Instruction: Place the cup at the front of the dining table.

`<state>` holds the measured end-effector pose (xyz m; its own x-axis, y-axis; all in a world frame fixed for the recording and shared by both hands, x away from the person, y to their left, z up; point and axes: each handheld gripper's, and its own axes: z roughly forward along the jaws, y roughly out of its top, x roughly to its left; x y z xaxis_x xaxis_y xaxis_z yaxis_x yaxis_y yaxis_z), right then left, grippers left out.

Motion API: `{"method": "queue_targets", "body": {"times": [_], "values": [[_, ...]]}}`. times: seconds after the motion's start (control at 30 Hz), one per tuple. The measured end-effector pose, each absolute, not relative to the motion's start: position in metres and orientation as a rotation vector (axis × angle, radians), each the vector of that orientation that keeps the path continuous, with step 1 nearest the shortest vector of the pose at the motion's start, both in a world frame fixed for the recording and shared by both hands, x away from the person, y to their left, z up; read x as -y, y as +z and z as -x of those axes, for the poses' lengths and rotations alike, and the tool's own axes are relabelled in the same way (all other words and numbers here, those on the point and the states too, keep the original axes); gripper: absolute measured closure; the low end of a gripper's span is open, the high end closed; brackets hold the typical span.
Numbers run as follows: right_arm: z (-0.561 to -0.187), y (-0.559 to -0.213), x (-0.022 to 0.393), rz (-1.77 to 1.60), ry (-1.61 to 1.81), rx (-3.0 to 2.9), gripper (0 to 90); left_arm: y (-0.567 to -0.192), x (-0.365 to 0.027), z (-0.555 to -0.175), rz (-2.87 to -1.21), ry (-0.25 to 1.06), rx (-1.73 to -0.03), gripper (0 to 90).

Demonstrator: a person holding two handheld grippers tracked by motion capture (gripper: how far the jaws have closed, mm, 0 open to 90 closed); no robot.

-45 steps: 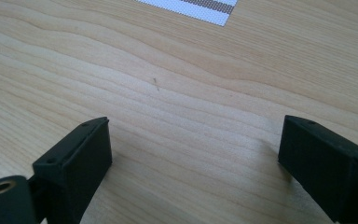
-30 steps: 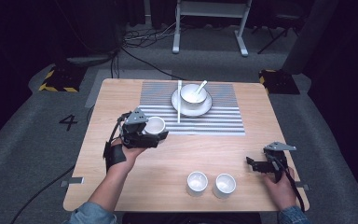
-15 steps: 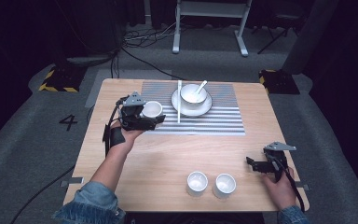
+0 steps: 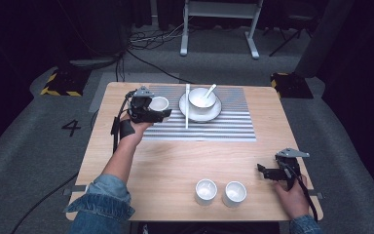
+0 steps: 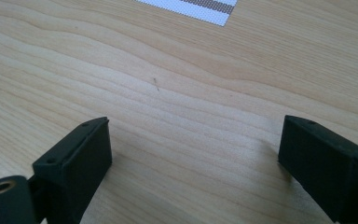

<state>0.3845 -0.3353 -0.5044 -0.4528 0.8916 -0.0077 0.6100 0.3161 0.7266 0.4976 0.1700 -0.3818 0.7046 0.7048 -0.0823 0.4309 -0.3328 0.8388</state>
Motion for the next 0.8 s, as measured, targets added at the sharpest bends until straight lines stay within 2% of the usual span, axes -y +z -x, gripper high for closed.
{"method": "queue_targets", "body": {"times": [0.13, 0.8], "values": [[-0.385, -0.504, 0.335, -1.332, 0.933, -2.179, 9.8, -0.391, -0.169, -0.505, -1.987, 0.409, -0.905, 26.6], [-0.385, -0.504, 0.335, -1.332, 0.932, -2.179, 9.8, -0.440, -0.160, -0.540, -1.946, 0.373, -1.048, 26.6]]}}
